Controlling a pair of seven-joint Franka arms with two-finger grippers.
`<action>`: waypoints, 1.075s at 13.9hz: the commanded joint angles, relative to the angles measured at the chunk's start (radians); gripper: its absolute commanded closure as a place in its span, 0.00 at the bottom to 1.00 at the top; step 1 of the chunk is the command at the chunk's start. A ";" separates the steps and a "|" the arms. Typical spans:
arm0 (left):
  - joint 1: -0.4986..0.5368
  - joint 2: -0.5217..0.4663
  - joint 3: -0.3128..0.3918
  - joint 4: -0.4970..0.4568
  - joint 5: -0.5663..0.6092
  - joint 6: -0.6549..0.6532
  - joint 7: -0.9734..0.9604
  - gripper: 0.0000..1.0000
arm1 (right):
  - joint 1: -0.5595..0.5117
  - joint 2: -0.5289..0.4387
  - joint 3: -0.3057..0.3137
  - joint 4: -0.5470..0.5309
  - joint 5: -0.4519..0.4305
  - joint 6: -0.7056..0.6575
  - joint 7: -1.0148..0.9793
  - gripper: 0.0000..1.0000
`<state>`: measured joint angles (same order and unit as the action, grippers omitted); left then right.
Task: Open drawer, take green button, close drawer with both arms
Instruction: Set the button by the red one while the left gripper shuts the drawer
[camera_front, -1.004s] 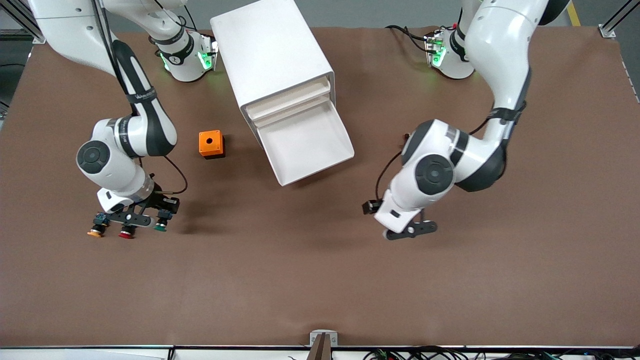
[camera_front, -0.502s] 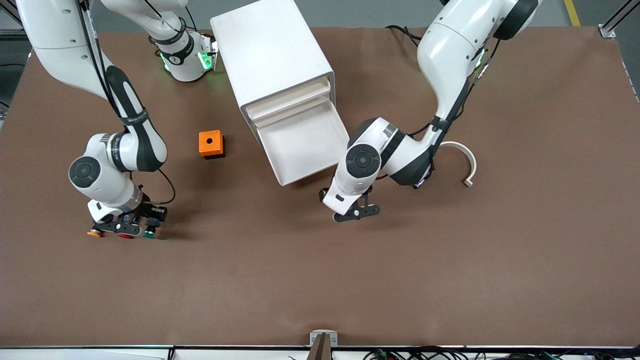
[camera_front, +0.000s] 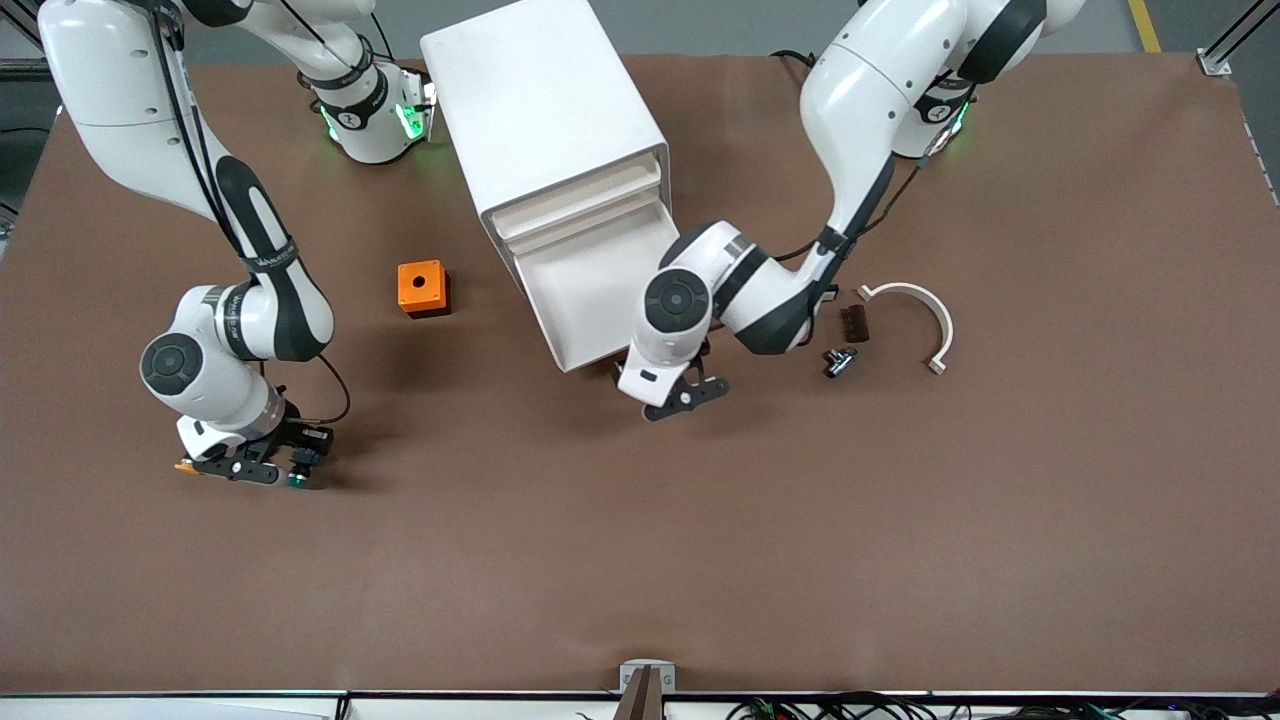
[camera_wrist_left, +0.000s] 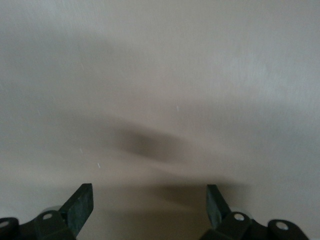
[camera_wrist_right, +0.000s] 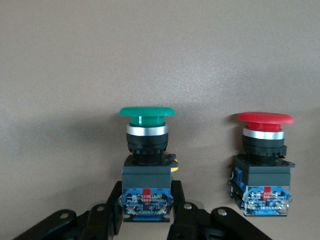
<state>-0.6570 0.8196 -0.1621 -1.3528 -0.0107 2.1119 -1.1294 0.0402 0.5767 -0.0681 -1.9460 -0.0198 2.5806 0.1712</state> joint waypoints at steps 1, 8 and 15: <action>-0.032 0.012 0.004 -0.014 0.001 0.003 -0.033 0.01 | -0.029 0.015 0.022 0.016 -0.014 -0.007 0.008 0.59; -0.128 0.003 0.003 -0.031 -0.084 -0.006 -0.113 0.01 | -0.013 -0.061 0.025 0.047 -0.012 -0.141 0.002 0.00; -0.173 0.007 -0.048 -0.032 -0.175 -0.007 -0.263 0.01 | -0.016 -0.217 0.027 0.352 -0.014 -0.759 -0.004 0.00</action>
<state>-0.8095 0.8380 -0.2082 -1.3764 -0.1633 2.1102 -1.3389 0.0387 0.4011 -0.0535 -1.6300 -0.0201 1.8965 0.1711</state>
